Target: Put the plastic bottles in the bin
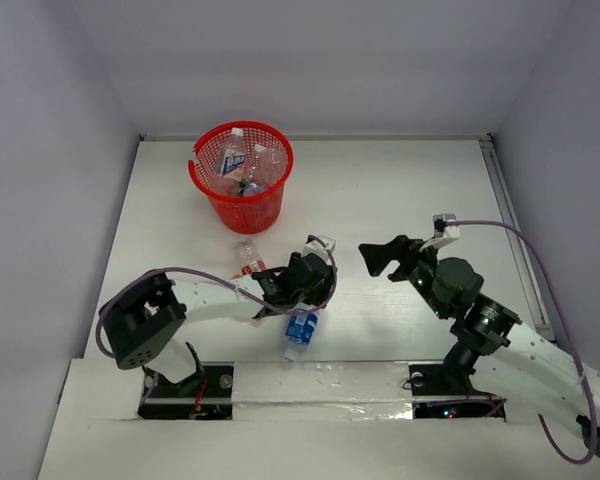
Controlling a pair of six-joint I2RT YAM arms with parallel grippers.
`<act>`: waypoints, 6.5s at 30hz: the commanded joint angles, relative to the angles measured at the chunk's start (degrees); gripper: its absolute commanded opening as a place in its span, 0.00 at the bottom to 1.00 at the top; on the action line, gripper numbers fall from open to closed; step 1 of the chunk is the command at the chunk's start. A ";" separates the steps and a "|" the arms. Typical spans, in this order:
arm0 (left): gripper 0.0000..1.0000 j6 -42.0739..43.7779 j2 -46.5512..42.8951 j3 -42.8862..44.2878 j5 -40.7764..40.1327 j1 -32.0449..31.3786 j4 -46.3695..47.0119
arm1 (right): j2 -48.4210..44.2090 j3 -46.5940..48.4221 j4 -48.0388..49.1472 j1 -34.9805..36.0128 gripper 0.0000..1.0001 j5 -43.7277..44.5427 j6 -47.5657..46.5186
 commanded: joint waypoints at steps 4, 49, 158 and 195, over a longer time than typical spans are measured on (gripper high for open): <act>0.44 -0.03 -6.01 0.94 -0.51 -0.15 4.62 | -0.38 -0.28 0.11 0.27 0.93 0.62 0.06; 0.36 12.27 -66.51 15.88 -32.33 -0.15 -5.58 | 74.41 47.26 4.25 19.43 0.82 -9.93 -11.98; 0.71 8.95 -16.47 31.89 -5.18 38.96 8.67 | 53.29 53.75 12.07 2.91 0.37 -5.44 -13.47; 0.94 -16.82 -39.71 -24.46 6.96 34.47 9.62 | 99.82 101.23 9.08 -5.71 0.67 -13.27 -15.58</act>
